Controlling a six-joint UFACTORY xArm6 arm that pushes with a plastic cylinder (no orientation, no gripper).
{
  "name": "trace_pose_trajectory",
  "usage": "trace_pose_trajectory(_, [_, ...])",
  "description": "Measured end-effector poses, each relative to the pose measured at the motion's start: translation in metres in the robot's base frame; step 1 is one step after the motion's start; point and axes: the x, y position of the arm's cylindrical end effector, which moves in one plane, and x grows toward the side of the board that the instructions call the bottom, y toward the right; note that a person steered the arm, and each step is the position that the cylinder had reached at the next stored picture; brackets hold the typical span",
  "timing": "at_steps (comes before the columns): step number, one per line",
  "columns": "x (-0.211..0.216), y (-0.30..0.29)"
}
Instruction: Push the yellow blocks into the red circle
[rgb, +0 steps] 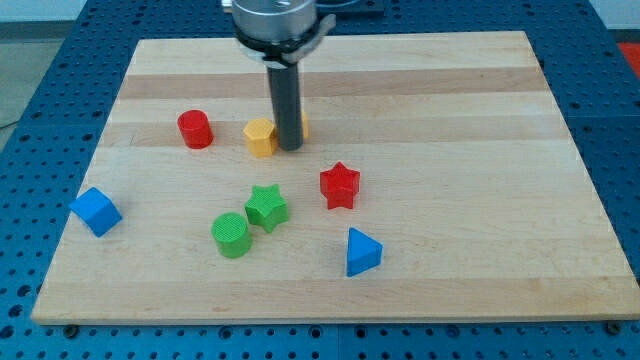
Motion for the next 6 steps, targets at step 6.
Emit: trace_pose_trajectory(6, [-0.005, 0.04])
